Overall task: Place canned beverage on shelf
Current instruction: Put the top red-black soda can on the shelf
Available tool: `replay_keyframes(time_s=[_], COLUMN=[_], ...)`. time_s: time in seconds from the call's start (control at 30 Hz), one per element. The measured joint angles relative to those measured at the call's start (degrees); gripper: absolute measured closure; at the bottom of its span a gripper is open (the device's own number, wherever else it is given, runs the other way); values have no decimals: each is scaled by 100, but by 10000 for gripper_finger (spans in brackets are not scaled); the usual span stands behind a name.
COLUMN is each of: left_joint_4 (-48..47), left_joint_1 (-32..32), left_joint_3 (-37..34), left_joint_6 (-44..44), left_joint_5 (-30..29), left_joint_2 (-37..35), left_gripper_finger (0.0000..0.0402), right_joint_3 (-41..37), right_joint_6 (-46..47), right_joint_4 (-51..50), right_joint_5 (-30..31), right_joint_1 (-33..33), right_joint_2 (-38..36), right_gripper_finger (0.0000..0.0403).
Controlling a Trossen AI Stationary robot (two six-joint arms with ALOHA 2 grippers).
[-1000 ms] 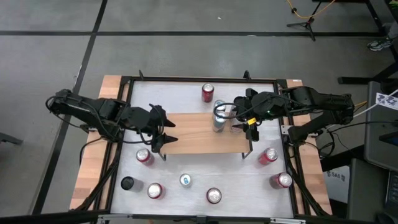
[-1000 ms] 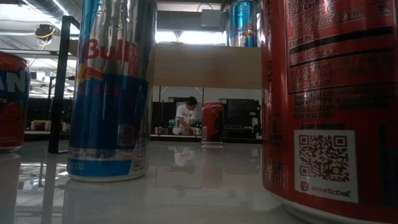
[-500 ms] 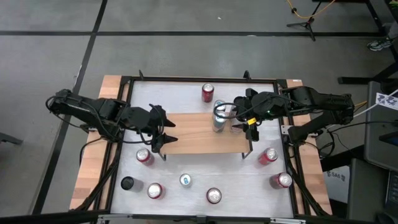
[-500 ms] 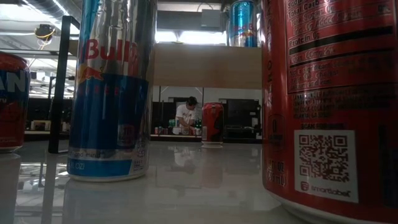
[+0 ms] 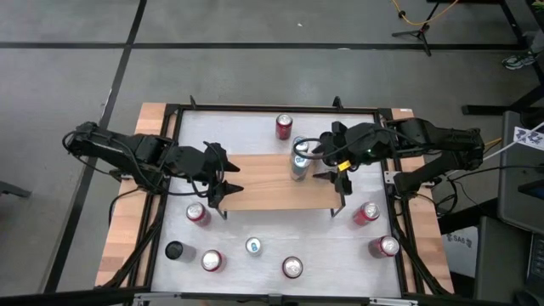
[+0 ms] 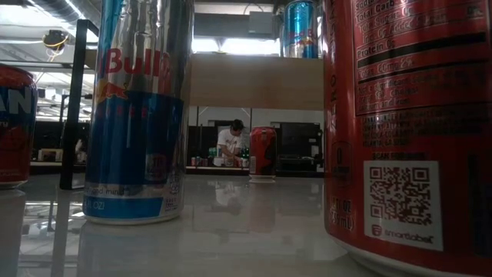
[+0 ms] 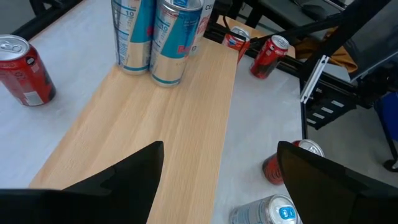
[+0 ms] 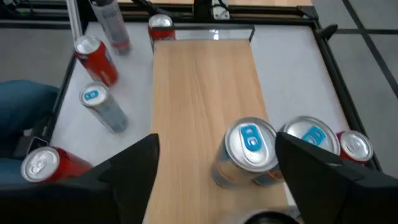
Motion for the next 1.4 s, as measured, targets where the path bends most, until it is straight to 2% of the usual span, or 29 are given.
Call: replay_keyframes(time_s=[0.2, 0.5, 0.57, 0.67, 0.73, 0.8, 0.9, 1.1, 1.27, 1.4], left_joint_4=[0, 0, 0, 0, 0, 2, 34, 33, 26, 24], left_joint_1=[0, 0, 0, 2, 2, 2, 5, 117, 310, 508], left_joint_3=[0, 0, 0, -2, -2, -2, -2, -2, -2, -2], left_joint_6=[2, 5, 5, 5, 6, 24, 217, 372, 484, 601], left_joint_5=[-2, -3, -3, -4, -48, -178, -362, -504, -501, -499], left_joint_2=[0, 2, 2, 2, 2, 2, 2, 2, 2, 2], left_gripper_finger=[95, 95, 95, 95, 95, 95, 95, 95, 95, 95], right_joint_3=[0, 0, 0, 22, 141, 283, 523, 721, 721, 717], right_joint_6=[-126, -315, -436, -558, -828, -1083, -1330, -1798, -2094, -2318], right_joint_4=[50, 83, 173, 459, 460, 463, 463, 644, 624, 622], right_joint_5=[93, 112, 307, 946, 1036, 841, 243, -954, -2342, -3035], right_joint_1=[-2, -2, -2, -81, -271, -606, -1286, -2932, -4278, -4994], right_joint_2=[0, 0, 0, 0, 0, -4, -3, -5, 300, 735], right_gripper_finger=[10, 56, 60, 62, 63, 63, 63, 63, 63, 63])
